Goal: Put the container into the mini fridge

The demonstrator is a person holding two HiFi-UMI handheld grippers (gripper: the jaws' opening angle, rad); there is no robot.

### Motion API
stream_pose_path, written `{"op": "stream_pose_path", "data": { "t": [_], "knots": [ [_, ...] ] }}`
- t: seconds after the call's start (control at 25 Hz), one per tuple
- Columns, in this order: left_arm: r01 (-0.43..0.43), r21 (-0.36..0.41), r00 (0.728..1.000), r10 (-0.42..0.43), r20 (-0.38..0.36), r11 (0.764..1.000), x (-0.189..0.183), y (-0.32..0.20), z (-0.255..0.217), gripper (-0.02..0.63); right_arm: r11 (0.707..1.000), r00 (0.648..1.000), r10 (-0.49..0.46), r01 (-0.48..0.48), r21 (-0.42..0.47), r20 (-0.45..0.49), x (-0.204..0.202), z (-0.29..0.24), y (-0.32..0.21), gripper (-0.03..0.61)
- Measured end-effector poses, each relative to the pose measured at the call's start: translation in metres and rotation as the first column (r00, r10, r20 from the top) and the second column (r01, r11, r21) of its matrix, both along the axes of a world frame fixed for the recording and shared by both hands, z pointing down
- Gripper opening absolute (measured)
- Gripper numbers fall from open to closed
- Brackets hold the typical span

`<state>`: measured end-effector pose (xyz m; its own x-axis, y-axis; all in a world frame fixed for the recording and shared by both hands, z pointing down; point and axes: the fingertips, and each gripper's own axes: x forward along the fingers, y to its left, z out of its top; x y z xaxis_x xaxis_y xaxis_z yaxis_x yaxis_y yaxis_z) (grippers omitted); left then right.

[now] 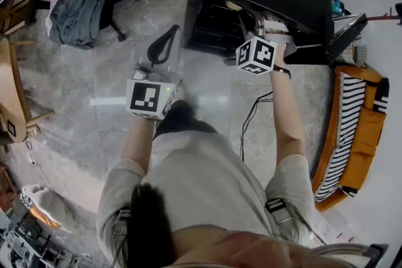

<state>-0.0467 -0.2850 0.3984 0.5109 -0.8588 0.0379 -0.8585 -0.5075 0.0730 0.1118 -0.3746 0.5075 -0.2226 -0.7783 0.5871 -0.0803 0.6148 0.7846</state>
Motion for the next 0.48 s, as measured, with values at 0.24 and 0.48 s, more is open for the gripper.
{"op": "stream_pose_path", "data": {
  "t": [0.24, 0.48],
  "knots": [
    [0.003, 0.000, 1.000, -0.003, 0.009, 1.000, -0.0025, 0.0011, 0.0012, 0.002, 1.000, 1.000, 0.008, -0.008, 0.018, 0.002, 0.0008, -0.0004, -0.0058, 0.063],
    [-0.002, 0.004, 1.000, 0.002, 0.010, 1.000, -0.0034, 0.0014, -0.0013, 0.002, 0.999, 0.998, 0.037, -0.039, 0.019, 0.060, -0.0006, -0.0051, -0.0031, 0.056]
  ]
}}
